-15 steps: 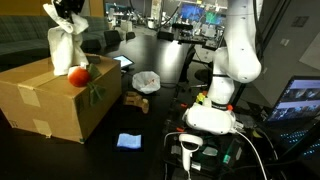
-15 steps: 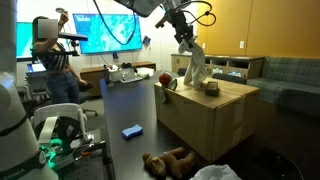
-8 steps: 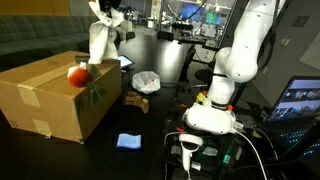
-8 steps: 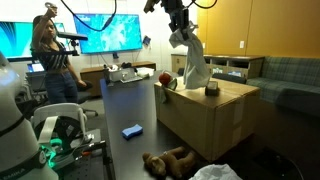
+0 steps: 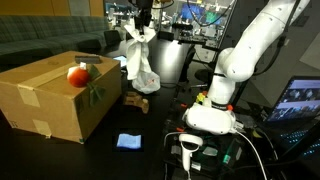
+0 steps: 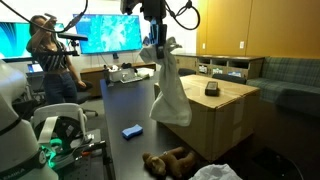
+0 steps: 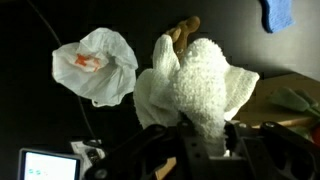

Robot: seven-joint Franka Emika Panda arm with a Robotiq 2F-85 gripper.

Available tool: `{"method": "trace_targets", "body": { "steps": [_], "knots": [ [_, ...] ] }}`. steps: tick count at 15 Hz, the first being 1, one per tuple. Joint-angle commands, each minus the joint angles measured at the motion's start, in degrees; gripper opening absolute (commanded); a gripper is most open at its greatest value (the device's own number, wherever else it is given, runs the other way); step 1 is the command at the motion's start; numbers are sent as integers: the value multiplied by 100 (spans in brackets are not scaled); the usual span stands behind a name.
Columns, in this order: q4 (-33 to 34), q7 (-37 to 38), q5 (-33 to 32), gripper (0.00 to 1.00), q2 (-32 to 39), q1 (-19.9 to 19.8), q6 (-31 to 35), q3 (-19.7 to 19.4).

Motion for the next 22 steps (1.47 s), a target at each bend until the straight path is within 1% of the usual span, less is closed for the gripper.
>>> {"method": "trace_targets", "body": {
  "steps": [1,5,10,13,16,19,22],
  "knots": [
    [-440,-664,408,4,-136,-63,-78,25],
    [-647,-1520,591,4,234,46,-72,49],
    [-593,-2361,503,4,1100,290,65,350],
    [-634,-2837,537,4,1518,397,403,512],
    [-725,-3315,675,4,1778,471,770,655],
    [-933,-3672,1028,4,1880,487,1282,762],
    [-1196,-4256,1748,4,1921,496,1828,837]
  ]
}}
